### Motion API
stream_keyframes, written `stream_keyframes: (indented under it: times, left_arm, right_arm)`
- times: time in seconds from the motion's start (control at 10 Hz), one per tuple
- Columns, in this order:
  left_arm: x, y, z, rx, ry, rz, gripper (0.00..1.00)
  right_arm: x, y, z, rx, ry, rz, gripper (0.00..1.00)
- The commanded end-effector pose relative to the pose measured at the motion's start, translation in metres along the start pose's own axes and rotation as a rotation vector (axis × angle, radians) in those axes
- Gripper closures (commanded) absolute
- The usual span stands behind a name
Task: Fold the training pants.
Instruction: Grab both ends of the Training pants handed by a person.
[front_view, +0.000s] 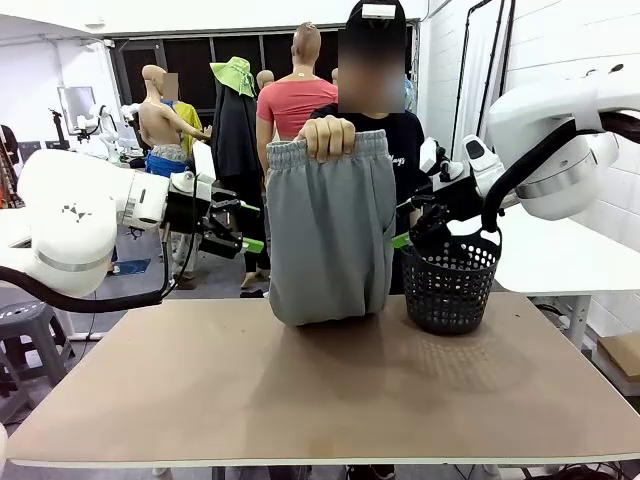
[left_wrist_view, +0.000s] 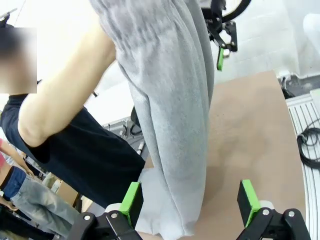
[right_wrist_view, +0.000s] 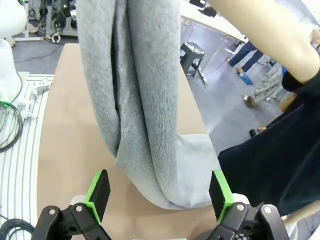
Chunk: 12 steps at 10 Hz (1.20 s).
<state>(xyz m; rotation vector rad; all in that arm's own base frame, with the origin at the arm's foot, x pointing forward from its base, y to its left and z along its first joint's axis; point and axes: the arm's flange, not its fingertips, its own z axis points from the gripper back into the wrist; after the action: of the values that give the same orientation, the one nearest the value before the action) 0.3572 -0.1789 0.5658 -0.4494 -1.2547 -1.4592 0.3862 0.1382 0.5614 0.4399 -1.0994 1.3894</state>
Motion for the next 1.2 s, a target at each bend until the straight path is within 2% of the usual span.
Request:
stream_keyframes:
  times: [0.0, 0.3, 0.5, 0.9, 1.0, 1.1]
  left_arm:
    - [-0.007, 0.008, -0.016, 0.006, -0.08, -0.007, 0.0]
    - [-0.005, 0.01, -0.024, -0.037, -0.088, -0.009, 0.0]
    - [0.001, 0.006, -0.029, -0.058, -0.111, -0.003, 0.0]
    - [0.017, 0.011, -0.037, 0.034, -0.159, -0.034, 0.0]
    - [0.024, 0.012, -0.038, 0.034, -0.18, -0.036, 0.0]
    - [0.031, 0.013, -0.041, -0.019, -0.215, -0.015, 0.0]
  right_arm:
    - [-0.003, -0.007, -0.009, 0.017, -0.055, 0.019, 0.0]
    - [-0.003, -0.009, -0.012, 0.041, -0.092, 0.022, 0.0]
    - [0.002, -0.006, -0.01, 0.078, -0.159, 0.039, 0.0]
    - [0.014, -0.006, -0.014, 0.164, -0.246, 0.081, 0.0]
    - [0.016, -0.006, -0.015, 0.181, -0.26, 0.093, 0.0]
    - [0.018, -0.006, -0.016, 0.194, -0.282, 0.102, 0.0]
